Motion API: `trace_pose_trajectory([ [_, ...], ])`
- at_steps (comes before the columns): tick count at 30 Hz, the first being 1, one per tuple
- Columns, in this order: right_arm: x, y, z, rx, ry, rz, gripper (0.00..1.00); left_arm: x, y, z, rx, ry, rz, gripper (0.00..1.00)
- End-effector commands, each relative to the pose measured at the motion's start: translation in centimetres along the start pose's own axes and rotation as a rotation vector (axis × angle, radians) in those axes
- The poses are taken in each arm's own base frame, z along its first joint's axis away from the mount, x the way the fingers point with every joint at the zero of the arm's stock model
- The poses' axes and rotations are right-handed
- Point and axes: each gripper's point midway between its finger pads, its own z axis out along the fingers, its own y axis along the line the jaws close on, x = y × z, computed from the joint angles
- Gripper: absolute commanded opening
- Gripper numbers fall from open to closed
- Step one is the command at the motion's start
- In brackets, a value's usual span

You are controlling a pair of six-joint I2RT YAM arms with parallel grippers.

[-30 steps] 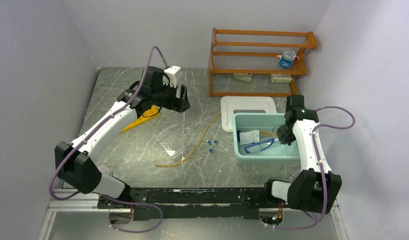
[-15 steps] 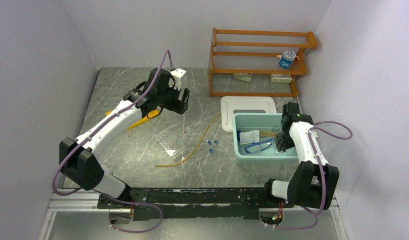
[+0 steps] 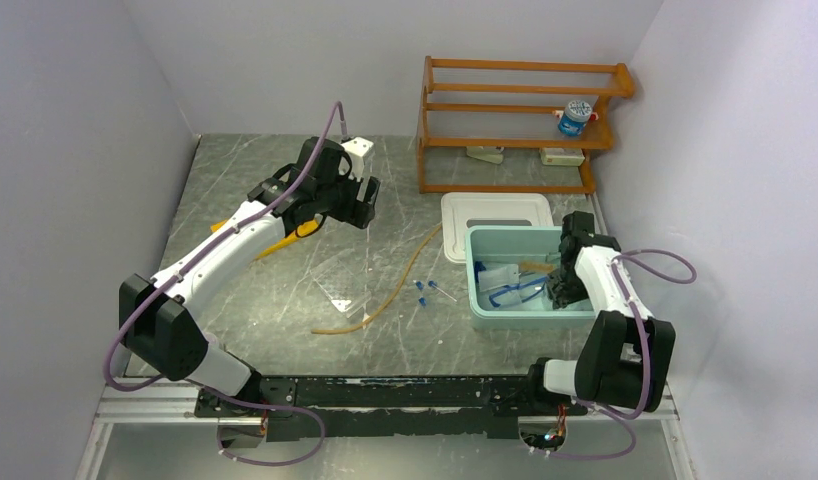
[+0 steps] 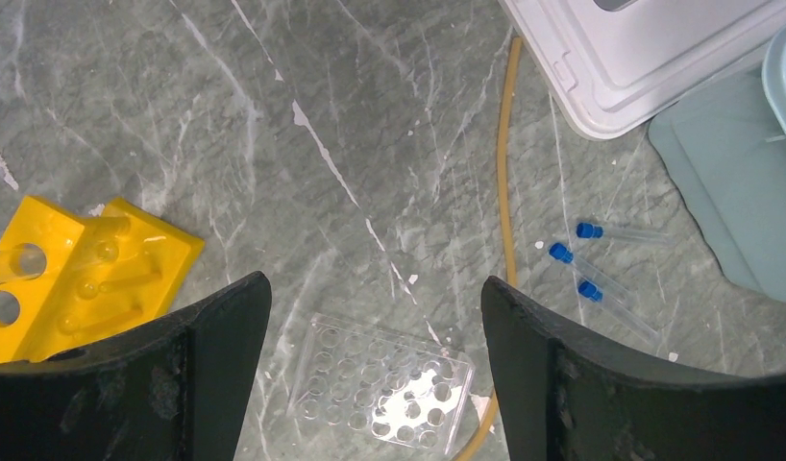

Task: Organize the chemistry lab equipment

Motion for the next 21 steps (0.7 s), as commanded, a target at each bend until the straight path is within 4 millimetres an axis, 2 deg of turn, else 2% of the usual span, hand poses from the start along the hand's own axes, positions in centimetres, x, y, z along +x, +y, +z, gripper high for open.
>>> trace_pose_trajectory([
  [1, -1.0, -0.3, 0.3, -0.002, -0.052, 0.05, 0.32, -1.2, 0.0, -0.4, -0.015, -0.026, 0.012, 0.84],
  [3, -1.6, -0.5, -0.1, -0.007, -0.085, 0.063, 0.41, -1.3, 0.0, -0.4, -0.015, -0.028, 0.01, 0.84],
  [6, -2.5, -0.5, -0.8, -0.017, -0.126, 0.069, 0.46, -1.4, 0.0, -0.5, -0.015, -0.031, 0.007, 0.84],
  [12, -4.8, 0.1, -2.5, -0.041, -0.207, 0.063, 0.5, -1.5, -0.2, -0.5, -0.007, -0.036, -0.002, 0.83],
  [17, -6.5, -0.2, -3.4, -0.019, -0.282, 0.043, 0.51, -1.4, -0.2, -0.6, -0.009, -0.038, -0.005, 0.83],
  [21, -8.0, 0.3, -4.5, -0.031, -0.337, -0.029, 0.53, -1.4, -0.1, -0.7, -0.011, -0.041, -0.006, 0.83],
])
